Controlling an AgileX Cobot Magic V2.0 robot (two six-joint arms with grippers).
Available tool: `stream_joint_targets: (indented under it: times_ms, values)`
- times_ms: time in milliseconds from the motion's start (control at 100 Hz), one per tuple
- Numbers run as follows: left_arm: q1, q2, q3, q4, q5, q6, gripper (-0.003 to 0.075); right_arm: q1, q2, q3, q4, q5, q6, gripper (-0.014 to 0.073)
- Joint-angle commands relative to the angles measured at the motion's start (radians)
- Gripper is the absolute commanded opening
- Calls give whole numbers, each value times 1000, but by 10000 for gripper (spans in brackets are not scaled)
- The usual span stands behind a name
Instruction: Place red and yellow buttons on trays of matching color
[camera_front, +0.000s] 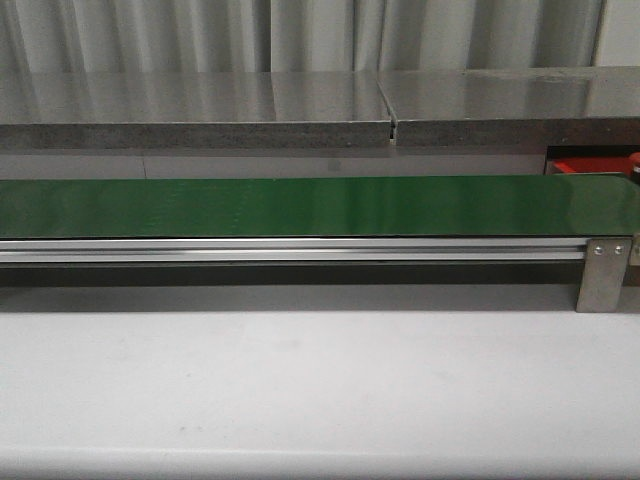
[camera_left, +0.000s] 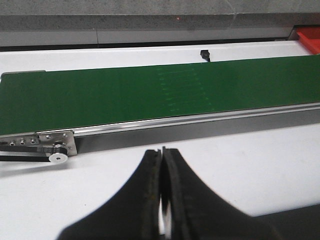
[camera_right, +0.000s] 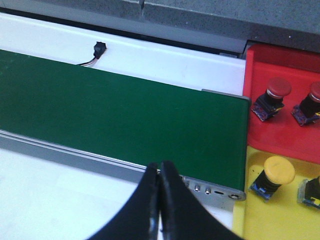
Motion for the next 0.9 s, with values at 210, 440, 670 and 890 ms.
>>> stream_joint_targets:
  times_ms: [210, 440, 670, 890]
  values:
    - [-7, 7, -23, -54, -79, -4, -20, 1, -198, 78, 20, -18, -12, -76]
    - [-7, 16, -23, -56, -69, -4, -20, 1, -243, 107, 19, -2, -12, -76]
    - [-5, 85, -23, -2, -205, -72, -20, 1, -243, 107, 19, -4, -12, -76]
    - [-5, 218, -23, 59, -277, -108, -20, 1, -243, 107, 19, -4, -12, -76]
